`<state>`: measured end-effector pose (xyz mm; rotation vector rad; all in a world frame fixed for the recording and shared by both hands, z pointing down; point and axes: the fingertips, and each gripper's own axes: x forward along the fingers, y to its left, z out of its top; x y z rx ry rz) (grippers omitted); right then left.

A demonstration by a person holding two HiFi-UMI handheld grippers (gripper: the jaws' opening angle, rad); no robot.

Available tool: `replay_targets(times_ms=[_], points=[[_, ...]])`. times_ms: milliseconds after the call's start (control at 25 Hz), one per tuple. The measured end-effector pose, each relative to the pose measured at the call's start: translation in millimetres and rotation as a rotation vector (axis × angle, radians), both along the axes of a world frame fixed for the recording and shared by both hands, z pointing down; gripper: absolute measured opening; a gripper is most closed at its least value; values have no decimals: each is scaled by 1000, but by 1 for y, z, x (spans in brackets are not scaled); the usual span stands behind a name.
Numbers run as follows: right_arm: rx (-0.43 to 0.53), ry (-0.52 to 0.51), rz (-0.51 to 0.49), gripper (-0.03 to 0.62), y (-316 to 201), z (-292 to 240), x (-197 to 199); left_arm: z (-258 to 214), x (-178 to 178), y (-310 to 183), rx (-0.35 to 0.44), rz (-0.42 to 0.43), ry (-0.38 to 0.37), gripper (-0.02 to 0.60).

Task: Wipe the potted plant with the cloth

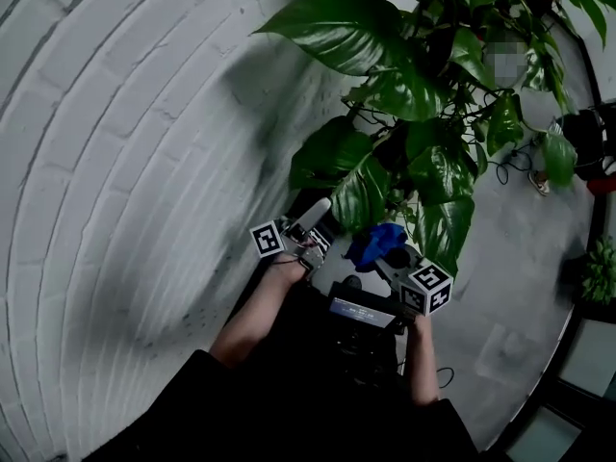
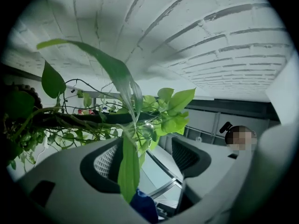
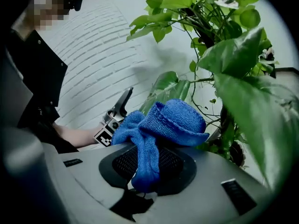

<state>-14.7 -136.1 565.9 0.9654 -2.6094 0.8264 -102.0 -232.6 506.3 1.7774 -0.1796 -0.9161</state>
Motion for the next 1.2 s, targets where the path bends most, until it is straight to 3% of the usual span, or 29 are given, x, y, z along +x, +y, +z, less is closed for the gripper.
replay_targets(times_ms=[200, 520, 600, 760, 800, 880, 960, 1200], points=[[41, -101, 25, 107, -5, -58, 18, 17, -11, -3, -15, -27, -50, 328], [320, -282, 29, 107, -28, -178, 25, 29, -59, -28, -48, -177, -54, 353], [387, -278, 64, 107, -41, -199, 26, 27, -69, -38, -52, -214, -32, 353], [433, -152, 157, 107, -81, -201, 19, 16, -79, -50, -37, -250, 26, 350], [427, -131, 172, 107, -91, -197, 15, 11, -80, -50, -23, -254, 35, 326], [407, -97, 198, 107, -112, -187, 8, 1, -84, -50, 10, -263, 61, 202], [392, -57, 215, 107, -132, -178, 0, -9, -88, -47, 44, -266, 76, 131], [333, 56, 238, 107, -188, -149, -21, -31, -91, -40, 136, -258, 46, 43]])
